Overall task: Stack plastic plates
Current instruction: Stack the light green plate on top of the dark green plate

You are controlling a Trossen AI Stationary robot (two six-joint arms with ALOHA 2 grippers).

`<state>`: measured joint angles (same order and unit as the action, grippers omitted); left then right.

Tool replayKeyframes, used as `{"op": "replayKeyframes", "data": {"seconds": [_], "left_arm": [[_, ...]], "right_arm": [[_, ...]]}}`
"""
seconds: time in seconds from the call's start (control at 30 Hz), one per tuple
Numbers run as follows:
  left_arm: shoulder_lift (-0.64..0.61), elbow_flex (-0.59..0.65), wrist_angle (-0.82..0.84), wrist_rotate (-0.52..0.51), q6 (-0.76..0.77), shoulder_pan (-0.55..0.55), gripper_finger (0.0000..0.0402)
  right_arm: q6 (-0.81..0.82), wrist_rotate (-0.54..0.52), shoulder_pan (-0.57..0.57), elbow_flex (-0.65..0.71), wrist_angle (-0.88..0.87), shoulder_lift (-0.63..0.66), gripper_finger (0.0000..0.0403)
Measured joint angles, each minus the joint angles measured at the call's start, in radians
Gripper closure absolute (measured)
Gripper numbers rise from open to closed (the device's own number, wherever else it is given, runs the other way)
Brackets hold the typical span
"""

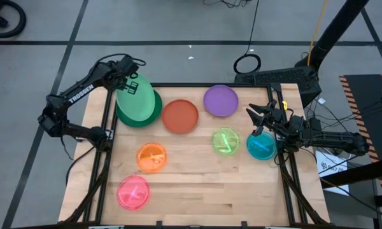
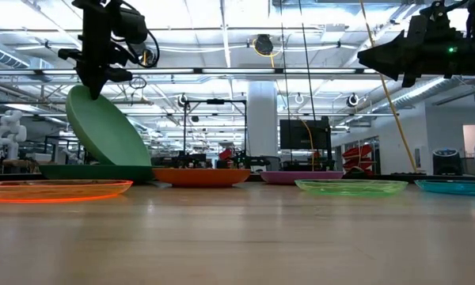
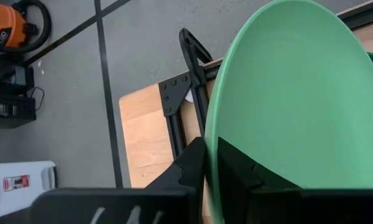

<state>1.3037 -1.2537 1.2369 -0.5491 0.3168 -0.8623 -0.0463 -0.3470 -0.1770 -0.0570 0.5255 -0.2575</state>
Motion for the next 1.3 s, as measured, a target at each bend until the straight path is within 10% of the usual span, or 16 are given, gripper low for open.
{"op": "replayKeyframes", "data": {"seconds": [1.3], "left_arm": [[0.000, 0.000, -0.004, 0.010, 0.008, 0.000, 0.0364]], "right_arm": [[0.000, 0.000, 0.000, 0.000, 0.023, 0.000, 0.0284]]}}
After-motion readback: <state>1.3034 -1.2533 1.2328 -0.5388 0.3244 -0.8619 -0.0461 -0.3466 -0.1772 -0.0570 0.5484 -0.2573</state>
